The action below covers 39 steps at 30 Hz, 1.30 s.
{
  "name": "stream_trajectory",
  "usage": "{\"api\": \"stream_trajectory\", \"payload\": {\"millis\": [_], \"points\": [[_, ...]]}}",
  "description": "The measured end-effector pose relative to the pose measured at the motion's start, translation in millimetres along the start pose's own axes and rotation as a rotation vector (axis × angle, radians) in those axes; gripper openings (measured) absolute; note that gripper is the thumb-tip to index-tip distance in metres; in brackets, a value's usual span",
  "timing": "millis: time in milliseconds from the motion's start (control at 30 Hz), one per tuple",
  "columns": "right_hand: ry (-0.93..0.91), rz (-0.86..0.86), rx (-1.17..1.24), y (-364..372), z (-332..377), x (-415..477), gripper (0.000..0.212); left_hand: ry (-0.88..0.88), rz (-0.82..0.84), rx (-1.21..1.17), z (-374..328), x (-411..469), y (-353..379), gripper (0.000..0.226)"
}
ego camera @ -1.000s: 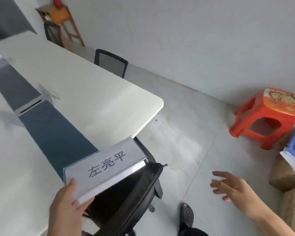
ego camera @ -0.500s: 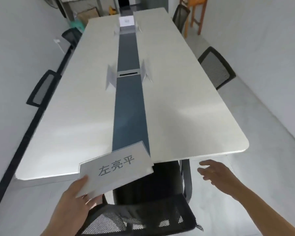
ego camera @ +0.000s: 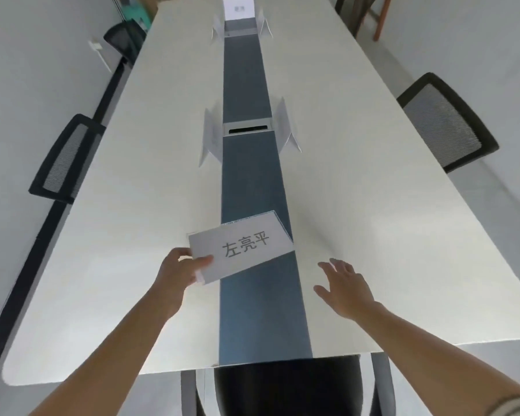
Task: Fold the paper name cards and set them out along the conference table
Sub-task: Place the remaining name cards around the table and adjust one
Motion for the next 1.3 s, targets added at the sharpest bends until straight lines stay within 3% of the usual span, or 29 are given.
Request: {"api": "stream_trajectory", "payload": {"millis": [133,300,533,667,800,1300], "points": [[-0.008,-0.005,-0.092,29.8,11.7,44.1,0.068,0.045,0.059,0.112,-31.7,83.5,22.6,0.058],[0.013,-0.130,-0.154,57.2,4.8,45.9,0.069,0.140,0.151,0.186,-51.8,159.9,54.1,0.042],[0.028,-0.170,-0.152,62.5,1.4,51.2,0.070,0.171,0.260,0.239,-53.2,228.3,75.3,0.045],[0.032,-0.169,-0.151,64.2,-0.3,52.7,0.069,0.193,0.273,0.538,-49.2,245.8,75.3,0.051],[0.034,-0.165,-0.154,64.1,-0.4,51.8,0.069,0.341,0.248,0.802,-54.2,247.5,76.6,0.049],[0.043,-0.186,-0.176,63.9,-1.2,51.4,0.068,0.361,0.262,0.880,-53.3,253.4,82.0,0.049]]}}
Point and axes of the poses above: each hand's wrist, its own x-axis towards the middle knuckle, its own y-axis out of the palm, z = x × y, the point moved 9 cm from there along x, towards the middle knuckle, and after that the axes turned 12 degrees about -x, right-handed, at the moved point
